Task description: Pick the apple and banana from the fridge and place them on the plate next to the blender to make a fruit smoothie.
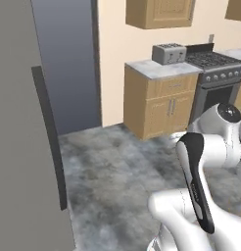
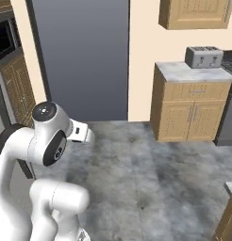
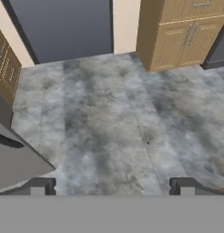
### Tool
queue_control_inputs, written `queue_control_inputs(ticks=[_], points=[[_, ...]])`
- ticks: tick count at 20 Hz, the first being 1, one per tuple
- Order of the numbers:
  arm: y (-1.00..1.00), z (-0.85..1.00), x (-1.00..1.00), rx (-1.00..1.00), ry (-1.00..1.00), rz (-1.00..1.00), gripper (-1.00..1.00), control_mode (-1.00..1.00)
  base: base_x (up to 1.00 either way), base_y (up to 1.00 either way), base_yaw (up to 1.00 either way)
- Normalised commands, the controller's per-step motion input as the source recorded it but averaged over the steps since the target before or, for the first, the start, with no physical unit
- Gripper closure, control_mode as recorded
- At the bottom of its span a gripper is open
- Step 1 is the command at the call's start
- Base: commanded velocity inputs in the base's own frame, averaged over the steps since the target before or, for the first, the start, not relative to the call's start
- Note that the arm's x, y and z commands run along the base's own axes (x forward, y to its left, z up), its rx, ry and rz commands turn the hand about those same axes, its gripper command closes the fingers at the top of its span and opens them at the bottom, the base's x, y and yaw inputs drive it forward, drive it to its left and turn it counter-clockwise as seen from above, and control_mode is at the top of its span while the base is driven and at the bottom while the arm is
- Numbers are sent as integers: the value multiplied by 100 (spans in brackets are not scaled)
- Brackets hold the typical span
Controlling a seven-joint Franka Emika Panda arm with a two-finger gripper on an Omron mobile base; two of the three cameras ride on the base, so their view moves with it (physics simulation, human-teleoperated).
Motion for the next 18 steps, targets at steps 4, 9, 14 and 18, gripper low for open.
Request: queue_control_inputs(ticks=[4, 9, 14, 18], points=[[0, 0, 0, 0, 0, 0, -100, 100, 100, 16, 2], [0, 0, 0, 0, 0, 0, -100, 100, 100, -32, 4], [0, 0, 0, 0, 0, 0, -100, 100, 100, -10, 11], [0, 0, 0, 0, 0, 0, -100, 100, 100, -7, 11]])
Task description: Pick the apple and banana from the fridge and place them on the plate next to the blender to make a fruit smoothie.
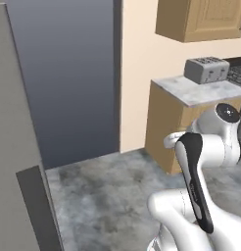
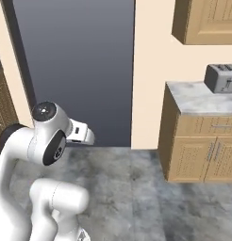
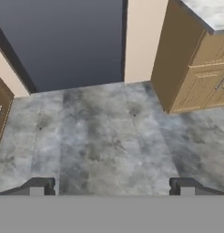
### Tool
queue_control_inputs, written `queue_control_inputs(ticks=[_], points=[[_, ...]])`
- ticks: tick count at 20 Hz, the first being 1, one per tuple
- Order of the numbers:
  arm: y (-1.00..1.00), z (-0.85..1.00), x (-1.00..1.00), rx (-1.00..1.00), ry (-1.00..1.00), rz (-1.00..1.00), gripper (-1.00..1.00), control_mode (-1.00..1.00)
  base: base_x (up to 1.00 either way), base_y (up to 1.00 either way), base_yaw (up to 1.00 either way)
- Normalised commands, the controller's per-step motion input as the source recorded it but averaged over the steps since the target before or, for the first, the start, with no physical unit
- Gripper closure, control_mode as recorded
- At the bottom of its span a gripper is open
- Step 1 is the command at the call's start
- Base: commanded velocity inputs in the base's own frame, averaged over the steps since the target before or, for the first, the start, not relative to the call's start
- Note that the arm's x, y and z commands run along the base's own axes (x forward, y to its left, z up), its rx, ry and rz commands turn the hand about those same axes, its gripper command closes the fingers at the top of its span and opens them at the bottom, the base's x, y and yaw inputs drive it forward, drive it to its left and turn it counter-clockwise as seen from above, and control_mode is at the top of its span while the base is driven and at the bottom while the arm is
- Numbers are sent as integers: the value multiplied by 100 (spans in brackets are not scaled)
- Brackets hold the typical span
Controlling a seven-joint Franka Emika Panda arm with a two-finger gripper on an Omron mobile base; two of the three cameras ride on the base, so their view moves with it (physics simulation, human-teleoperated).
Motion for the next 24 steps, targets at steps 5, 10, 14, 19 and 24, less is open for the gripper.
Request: queue_control_inputs(ticks=[5, 10, 14, 19, 24], points=[[0, 0, 0, 0, 0, 0, -100, 100, 100, 0, 10], [0, 0, 0, 0, 0, 0, -100, 100, 100, -2, 18], [0, 0, 0, 0, 0, 0, -100, 100, 45, -13, 78], [0, 0, 0, 0, 0, 0, -100, 100, 22, -1, 96], [0, 0, 0, 0, 0, 0, -100, 100, 20, -26, 92]])
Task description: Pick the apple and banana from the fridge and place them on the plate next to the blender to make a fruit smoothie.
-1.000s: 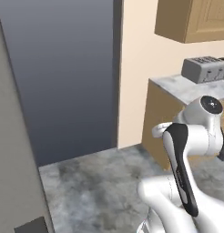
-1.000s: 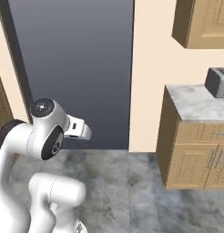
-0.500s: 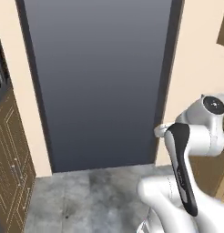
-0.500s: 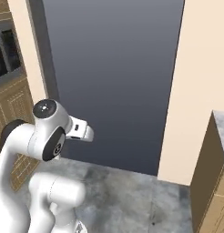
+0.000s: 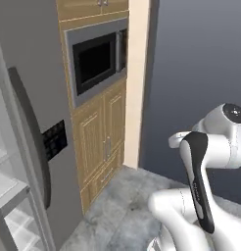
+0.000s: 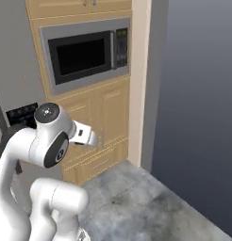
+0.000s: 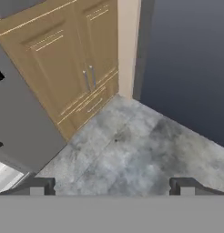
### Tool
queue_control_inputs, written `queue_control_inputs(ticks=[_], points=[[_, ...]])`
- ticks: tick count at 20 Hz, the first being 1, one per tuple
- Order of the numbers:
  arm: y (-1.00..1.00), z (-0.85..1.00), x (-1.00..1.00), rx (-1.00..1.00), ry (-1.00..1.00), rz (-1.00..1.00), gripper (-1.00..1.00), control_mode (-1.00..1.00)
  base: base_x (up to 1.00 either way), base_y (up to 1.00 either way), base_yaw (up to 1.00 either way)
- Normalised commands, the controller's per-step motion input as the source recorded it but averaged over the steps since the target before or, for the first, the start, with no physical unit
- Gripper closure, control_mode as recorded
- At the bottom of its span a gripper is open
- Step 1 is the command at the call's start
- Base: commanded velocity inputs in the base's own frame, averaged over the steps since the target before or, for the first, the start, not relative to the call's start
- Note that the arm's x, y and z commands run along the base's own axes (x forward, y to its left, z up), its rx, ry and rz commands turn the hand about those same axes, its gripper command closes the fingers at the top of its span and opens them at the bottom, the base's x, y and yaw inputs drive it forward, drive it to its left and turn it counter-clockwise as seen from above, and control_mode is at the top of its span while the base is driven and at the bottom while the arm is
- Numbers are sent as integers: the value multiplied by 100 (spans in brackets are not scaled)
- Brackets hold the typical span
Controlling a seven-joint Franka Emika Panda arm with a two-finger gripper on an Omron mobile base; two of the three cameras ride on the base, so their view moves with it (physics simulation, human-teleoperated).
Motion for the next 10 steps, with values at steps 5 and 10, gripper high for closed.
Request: queue_control_inputs(ticks=[5, 10], points=[[0, 0, 0, 0, 0, 0, -100, 100, 30, -43, 86], [0, 0, 0, 0, 0, 0, -100, 100, 33, -38, 85]])
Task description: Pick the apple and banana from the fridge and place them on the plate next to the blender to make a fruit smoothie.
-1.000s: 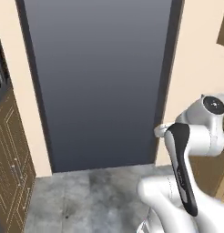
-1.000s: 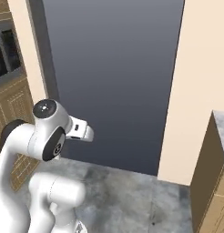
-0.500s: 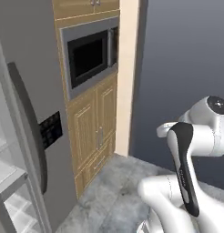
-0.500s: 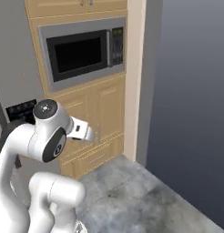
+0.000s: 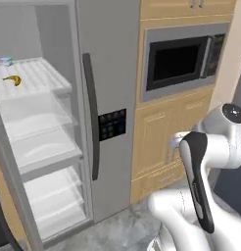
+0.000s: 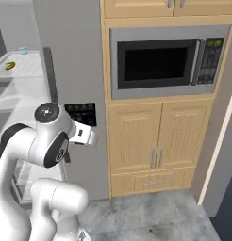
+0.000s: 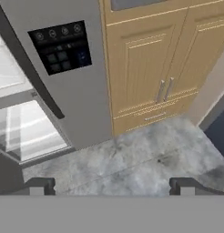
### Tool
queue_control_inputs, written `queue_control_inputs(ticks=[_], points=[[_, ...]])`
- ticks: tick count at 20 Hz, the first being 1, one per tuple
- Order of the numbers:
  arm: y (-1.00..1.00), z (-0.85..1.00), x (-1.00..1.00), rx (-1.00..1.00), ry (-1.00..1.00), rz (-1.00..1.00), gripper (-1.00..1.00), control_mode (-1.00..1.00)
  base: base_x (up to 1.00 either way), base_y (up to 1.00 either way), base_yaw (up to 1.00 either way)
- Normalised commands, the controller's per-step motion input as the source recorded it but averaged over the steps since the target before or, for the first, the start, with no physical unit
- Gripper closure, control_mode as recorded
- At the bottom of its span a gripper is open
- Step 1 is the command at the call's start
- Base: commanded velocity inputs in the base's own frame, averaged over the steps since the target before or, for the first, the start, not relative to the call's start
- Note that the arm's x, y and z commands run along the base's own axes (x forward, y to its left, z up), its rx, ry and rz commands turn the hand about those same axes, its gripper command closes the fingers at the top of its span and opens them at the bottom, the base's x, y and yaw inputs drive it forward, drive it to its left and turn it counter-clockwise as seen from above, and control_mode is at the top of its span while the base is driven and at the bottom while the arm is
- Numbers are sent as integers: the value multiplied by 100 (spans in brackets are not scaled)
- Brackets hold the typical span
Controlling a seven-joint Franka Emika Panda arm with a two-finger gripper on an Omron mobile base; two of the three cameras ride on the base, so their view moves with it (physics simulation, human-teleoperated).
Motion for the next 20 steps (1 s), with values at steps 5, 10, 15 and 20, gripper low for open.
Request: queue_control_inputs(ticks=[5, 10, 15, 20], points=[[0, 0, 0, 0, 0, 0, -100, 100, 34, -4, 68], [0, 0, 0, 0, 0, 0, -100, 100, 39, 6, 46], [0, 0, 0, 0, 0, 0, -100, 100, 60, 29, 21], [0, 0, 0, 0, 0, 0, -100, 100, 57, 32, 16]])
